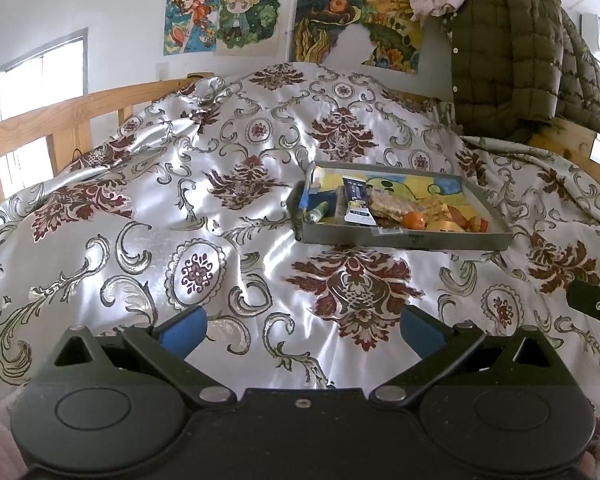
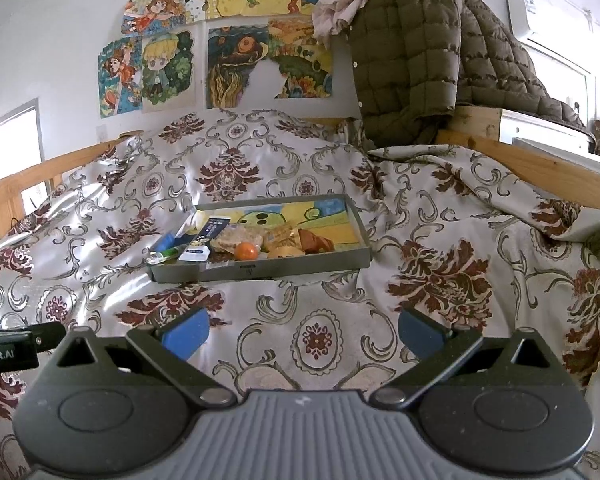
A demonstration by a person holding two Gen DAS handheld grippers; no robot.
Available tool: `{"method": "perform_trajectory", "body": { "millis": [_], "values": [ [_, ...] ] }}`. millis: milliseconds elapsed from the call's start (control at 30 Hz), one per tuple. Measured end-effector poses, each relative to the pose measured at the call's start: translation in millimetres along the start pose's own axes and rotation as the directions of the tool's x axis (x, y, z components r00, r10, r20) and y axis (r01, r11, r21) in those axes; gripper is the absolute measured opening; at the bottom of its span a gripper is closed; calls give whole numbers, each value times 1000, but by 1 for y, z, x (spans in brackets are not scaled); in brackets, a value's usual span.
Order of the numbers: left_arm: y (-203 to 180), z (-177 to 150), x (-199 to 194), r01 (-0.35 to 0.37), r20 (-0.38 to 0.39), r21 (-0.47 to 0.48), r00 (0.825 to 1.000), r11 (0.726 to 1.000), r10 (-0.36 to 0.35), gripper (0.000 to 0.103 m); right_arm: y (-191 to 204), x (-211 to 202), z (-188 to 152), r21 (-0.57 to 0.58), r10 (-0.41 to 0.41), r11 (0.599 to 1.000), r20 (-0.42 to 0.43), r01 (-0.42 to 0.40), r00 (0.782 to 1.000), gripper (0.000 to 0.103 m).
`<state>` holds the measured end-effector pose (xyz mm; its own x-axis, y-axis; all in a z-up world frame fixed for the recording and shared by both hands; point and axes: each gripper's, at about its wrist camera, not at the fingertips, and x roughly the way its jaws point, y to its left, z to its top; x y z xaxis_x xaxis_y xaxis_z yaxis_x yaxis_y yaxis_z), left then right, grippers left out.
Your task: Organize snacks
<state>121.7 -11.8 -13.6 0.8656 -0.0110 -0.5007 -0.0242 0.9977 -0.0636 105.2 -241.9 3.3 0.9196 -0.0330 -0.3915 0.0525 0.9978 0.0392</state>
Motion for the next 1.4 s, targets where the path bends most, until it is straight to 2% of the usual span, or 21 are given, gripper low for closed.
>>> {"method": "perform_trajectory", "body": {
  "millis": [1400],
  "values": [
    [1, -1, 1, 0, 0, -12, 1000, 1000, 0, 102, 0, 1, 0, -1, -1, 1000, -9, 1, 1000, 103]
  ]
}}
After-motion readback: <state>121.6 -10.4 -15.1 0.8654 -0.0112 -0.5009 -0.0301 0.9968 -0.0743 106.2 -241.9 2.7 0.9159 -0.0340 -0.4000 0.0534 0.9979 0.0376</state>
